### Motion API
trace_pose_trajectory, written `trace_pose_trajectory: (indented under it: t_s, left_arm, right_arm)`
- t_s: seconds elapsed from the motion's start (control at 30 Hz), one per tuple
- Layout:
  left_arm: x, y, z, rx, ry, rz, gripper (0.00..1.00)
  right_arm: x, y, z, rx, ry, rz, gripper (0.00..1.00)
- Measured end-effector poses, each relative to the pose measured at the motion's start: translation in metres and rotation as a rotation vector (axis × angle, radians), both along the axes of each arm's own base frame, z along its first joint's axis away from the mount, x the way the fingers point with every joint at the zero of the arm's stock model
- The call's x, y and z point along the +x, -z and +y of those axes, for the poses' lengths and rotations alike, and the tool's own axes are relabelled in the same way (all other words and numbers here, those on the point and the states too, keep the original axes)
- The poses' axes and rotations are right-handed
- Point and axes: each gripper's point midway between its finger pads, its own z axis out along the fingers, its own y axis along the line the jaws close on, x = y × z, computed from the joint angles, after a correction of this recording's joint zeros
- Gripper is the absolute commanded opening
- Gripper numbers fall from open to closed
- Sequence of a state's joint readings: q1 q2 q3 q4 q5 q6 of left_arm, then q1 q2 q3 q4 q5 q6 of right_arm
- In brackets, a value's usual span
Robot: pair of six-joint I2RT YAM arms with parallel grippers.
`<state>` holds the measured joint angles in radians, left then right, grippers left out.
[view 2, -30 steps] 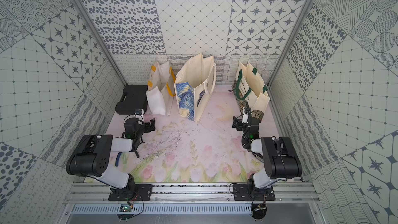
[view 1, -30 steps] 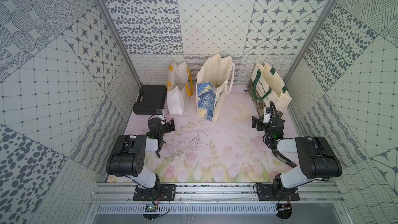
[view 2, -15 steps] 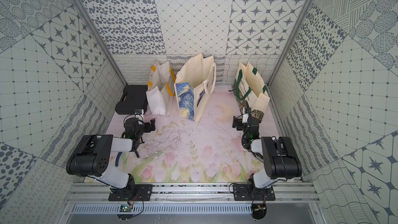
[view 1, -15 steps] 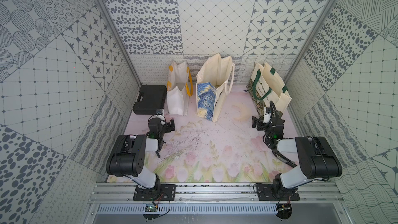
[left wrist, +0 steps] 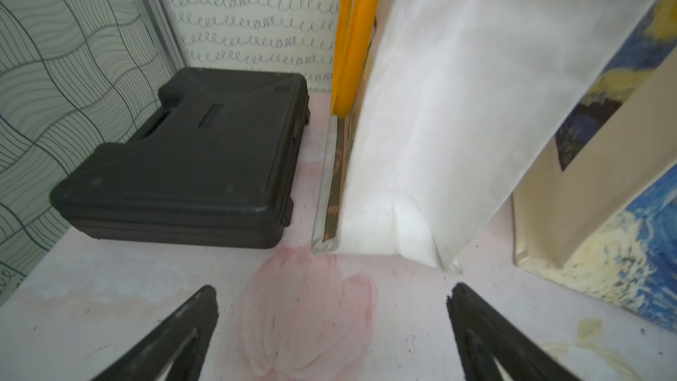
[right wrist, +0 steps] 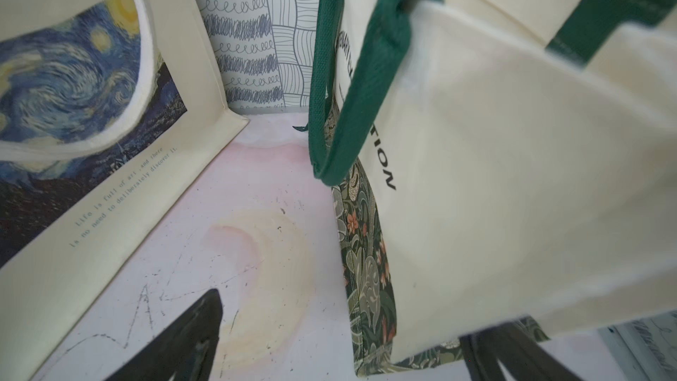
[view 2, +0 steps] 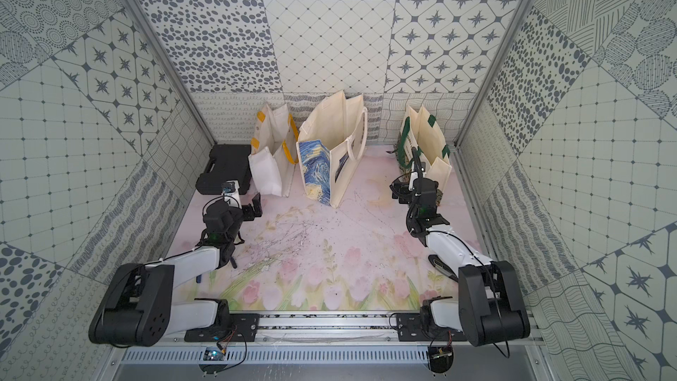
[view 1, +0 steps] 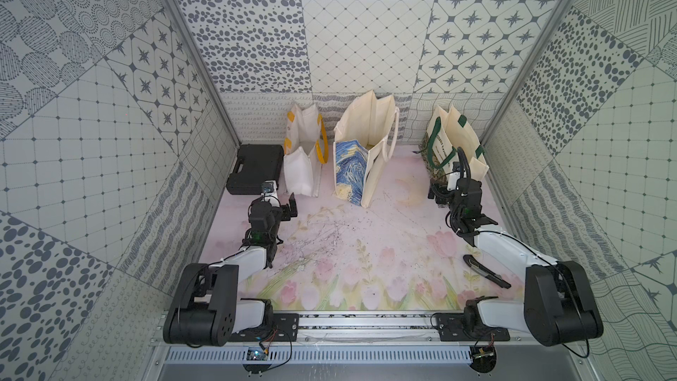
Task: Put away the canvas bag
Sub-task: Move the canvas bag to the center of the board.
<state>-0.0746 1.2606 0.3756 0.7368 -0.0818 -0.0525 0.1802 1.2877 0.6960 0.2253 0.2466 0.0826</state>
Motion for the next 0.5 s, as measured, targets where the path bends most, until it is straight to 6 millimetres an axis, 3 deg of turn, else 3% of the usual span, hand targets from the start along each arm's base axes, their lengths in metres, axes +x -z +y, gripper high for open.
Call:
trace_pose_trajectory:
  t_s: [0.13,0.23,0.3,0.4,0.5]
  left_arm:
    - [0.011,-0.075,0.006,-0.045,-0.065,-0.084,1.0]
    - [0.022,-0.136,0.01,-0.085,-0.099,-0.111,1.0]
    - [0.026,-0.166,0.011,-0.108,-0.11,-0.108,1.0]
    - [0.026,-0.191,0.009,-0.141,-0.11,-0.08,1.0]
    - [0.02,-0.199,0.007,-0.18,-0.108,-0.025,1.0]
  right_arm:
    - [-0.003,-0.039,0.02,-0.016,0.015,0.058,0.99]
    - [-0.012,-0.065,0.049,-0.056,-0.03,0.097,0.99]
    - [-0.018,-0.078,0.067,-0.059,-0.072,0.124,0.99]
    - [-0.024,-0.087,0.074,-0.033,-0.091,0.169,0.99]
    - [-0.034,-0.083,0.073,-0.014,-0.088,0.232,0.99]
